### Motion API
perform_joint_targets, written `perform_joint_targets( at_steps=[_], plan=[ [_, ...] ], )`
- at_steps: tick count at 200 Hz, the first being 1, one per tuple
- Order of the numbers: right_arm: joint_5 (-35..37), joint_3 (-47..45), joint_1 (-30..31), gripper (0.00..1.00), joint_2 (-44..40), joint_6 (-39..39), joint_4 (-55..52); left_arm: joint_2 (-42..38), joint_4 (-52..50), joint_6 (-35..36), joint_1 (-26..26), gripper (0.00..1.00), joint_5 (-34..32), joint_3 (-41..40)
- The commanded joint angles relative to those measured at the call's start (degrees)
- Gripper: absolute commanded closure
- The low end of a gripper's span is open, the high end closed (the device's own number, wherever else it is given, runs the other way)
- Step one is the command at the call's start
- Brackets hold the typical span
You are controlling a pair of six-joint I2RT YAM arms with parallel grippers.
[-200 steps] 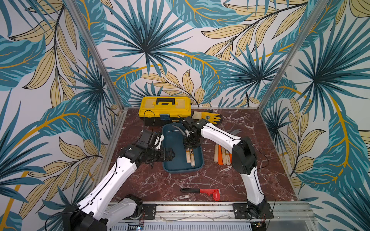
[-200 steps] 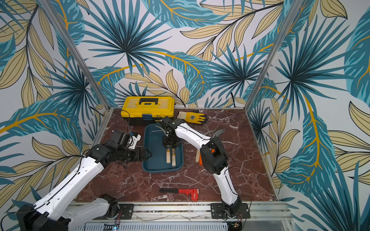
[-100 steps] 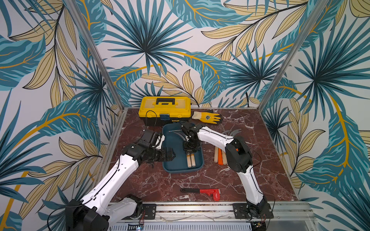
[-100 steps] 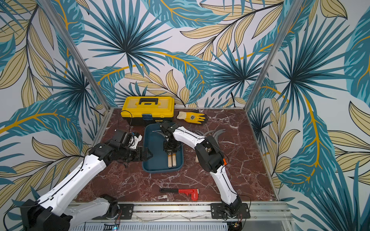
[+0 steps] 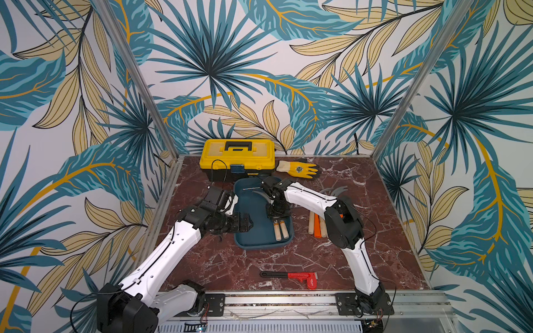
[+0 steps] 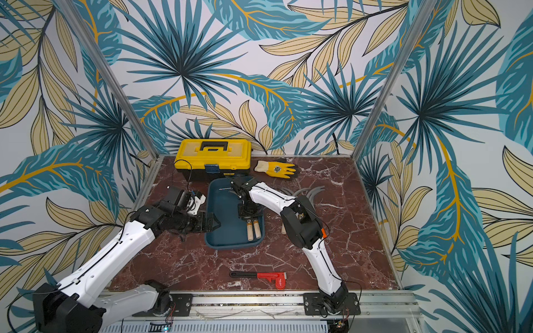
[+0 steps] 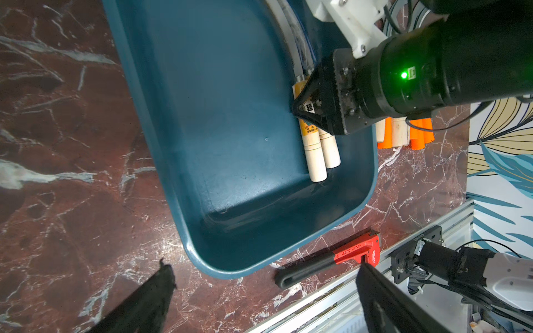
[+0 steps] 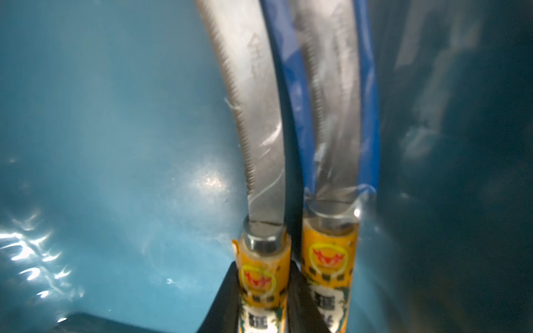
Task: Put small sickles into storage boxes
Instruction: Place the sickle in the storage box.
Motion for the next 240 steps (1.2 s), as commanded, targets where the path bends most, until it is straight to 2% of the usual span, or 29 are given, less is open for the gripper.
perform_joint_targets(
  at_steps=[1, 56, 98, 114, 164, 240],
  plan=[
    [1.79, 1.14, 0.28, 0.94, 1.17, -2.0, -3.05, 0.64, 0.22, 1.13, 0.5, 0.01, 0.79, 0.92],
    [0.57, 2.5, 0.32, 0.74, 1.25, -2.68, -3.87, 1.49, 0.26, 1.32, 0.51, 0.01, 1.03, 2.16],
    [0.59, 2.66, 0.33, 0.72, 0.61, -2.78, -4.37, 0.84, 0.22, 1.23, 0.44, 0.0, 1.35, 2.08],
    [0.45, 2.85, 0.3, 0.69, 0.62, -2.86, -4.7, 0.67, 0.26, 1.32, 0.51, 0.0, 1.41, 2.22],
    [0.88, 3.57, 0.21, 0.69, -0.12, -2.51, -5.87, 1.01, 0.31, 1.5, 0.58, 0.01, 1.89, 3.59],
    [2.29, 3.38, 0.26, 0.68, -6.7, -1.11, -8.71, 2.11, 0.22, 3.52, 0.52, 0.01, 3.1, 7.46]
  ],
)
